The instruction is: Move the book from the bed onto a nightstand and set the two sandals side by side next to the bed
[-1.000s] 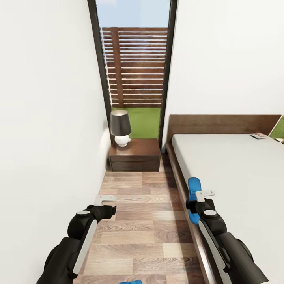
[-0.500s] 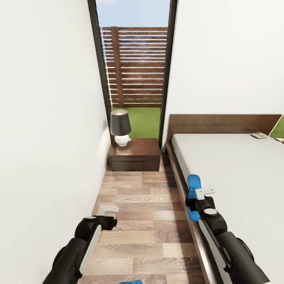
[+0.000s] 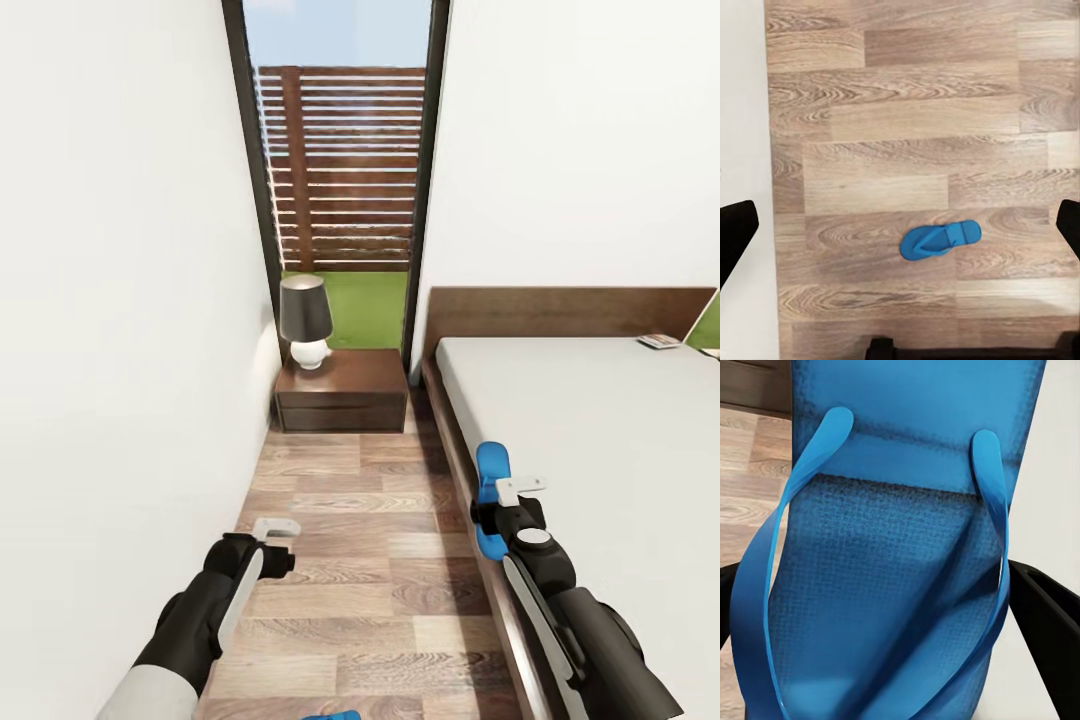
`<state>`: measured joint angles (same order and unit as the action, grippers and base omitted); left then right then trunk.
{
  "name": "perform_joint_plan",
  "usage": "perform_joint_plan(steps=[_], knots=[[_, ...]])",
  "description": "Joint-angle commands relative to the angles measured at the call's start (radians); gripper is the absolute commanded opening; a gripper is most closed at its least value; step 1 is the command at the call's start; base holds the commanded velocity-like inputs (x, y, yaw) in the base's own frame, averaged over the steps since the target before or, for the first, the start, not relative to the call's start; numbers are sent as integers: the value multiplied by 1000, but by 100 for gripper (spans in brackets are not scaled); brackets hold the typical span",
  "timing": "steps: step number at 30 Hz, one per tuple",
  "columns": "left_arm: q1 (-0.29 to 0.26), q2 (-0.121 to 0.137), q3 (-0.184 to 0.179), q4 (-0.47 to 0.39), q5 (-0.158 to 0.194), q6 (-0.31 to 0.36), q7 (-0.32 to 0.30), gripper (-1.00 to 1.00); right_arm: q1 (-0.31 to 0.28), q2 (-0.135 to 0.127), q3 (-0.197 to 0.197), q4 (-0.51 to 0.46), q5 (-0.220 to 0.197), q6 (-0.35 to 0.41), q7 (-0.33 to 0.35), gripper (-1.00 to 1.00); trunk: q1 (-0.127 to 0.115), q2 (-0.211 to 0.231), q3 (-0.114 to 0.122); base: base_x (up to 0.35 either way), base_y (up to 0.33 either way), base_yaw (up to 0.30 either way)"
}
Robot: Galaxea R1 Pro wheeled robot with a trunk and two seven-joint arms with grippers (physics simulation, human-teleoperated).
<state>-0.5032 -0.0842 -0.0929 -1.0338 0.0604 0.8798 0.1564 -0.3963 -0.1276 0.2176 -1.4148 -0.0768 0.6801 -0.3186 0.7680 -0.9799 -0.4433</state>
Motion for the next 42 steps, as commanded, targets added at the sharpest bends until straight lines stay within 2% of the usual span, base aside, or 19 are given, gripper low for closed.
perform_joint_plan(steps=[1,6,9,12,16,18,19,21,23,28,34,42], knots=[[-1,0,-2,0,6,4,8,100,-1,-1,3,-2,-8,4,-9,-100,4,-8,-4,0,0,0],[-1,-1,-8,8,6,4,10,100,-1,0,4,-1,-8,4,-9,-100,23,-43,-20,0,0,0],[-3,-5,-13,43,3,4,12,100,-1,0,4,4,-9,4,-10,-100,35,-64,-30,0,0,0],[-21,-15,-18,122,-1,3,16,100,-1,10,4,17,-11,4,-11,-100,46,-85,-43,0,0,0],[-48,-20,-20,211,-2,-1,18,100,-1,48,5,75,-10,4,-11,-100,62,-113,-61,0,0,0],[-61,-20,-20,242,-2,-3,18,100,-3,90,9,156,-8,-2,-12,-100,69,-127,-70,0,0,0],[-63,-20,-20,246,-2,-4,18,100,-3,101,10,174,-8,-3,-12,-100,73,-134,-75,0,0,0],[-67,-20,-21,257,-2,-8,18,100,-4,145,13,222,-7,-6,-12,-100,81,-148,-84,0,0,0],[-69,-20,-20,260,-2,-12,18,100,-4,171,14,241,-6,-7,-11,-100,88,-162,-94,0,0,0],[-70,-21,-19,262,-3,-14,18,100,-4,185,15,243,-7,-8,-9,-100,108,-197,-117,0,0,0],[-70,-22,-19,264,-3,-83,18,100,-4,184,19,161,-7,-7,-8,-100,131,-239,-145,0,0,0],[-70,-22,-19,264,-4,-100,18,100,-4,184,19,51,-7,-2,-25,-100,161,-295,-183,0,0,0]])
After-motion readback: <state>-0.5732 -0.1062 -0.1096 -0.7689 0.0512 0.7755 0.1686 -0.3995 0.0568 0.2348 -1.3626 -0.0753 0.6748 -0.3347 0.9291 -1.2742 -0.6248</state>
